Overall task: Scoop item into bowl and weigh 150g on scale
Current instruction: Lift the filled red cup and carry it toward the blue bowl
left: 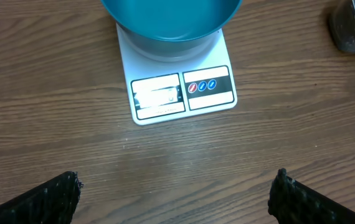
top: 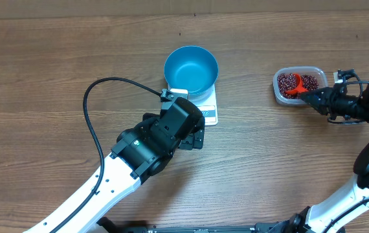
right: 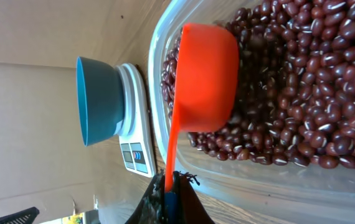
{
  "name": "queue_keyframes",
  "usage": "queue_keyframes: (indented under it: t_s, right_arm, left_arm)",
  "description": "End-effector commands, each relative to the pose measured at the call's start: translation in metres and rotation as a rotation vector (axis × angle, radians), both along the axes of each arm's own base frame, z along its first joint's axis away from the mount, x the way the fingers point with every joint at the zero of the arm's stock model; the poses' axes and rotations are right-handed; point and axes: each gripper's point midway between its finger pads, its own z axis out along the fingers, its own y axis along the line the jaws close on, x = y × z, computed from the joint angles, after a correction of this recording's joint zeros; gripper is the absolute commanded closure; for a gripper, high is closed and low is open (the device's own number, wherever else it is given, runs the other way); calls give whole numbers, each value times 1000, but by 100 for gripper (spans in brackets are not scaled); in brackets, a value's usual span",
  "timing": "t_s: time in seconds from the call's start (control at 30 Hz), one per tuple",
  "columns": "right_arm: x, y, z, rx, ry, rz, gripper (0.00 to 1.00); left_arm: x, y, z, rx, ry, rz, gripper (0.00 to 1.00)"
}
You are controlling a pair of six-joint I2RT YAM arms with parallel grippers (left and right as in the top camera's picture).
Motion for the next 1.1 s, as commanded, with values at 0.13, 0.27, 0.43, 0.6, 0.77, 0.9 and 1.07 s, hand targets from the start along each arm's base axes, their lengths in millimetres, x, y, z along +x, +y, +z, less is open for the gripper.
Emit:
queue_keyframes:
  t_s: [0.13,0.27,0.43,0.6,0.77,0.9,1.07]
  right_arm:
    - [-3,-8,2,50,-16,-27,96]
    - [-6,-18,6,73,-19,-58,96]
    - [-6,-18,19,134,-75,-64,96]
    - [-7,-16,22,151,-83,-60,96]
    - [-8,-14,26,178,-82,-63,96]
    - [-7,-12,36,234,-115,-66,96]
    - [-5,-9,50,308,-147,-75,96]
  left_arm:
    - [1,0,1,-2,-4,14,0]
    - [1,0,1,-2,-4,14,0]
    - [1,0,1,-2,-4,14,0]
    - [1,0,1,-2,-4,14,1]
    - [1,0,1,-2,-4,14,0]
    - [1,0,1,-2,-4,14,1]
    - [1,0,1,-2,-4,14,0]
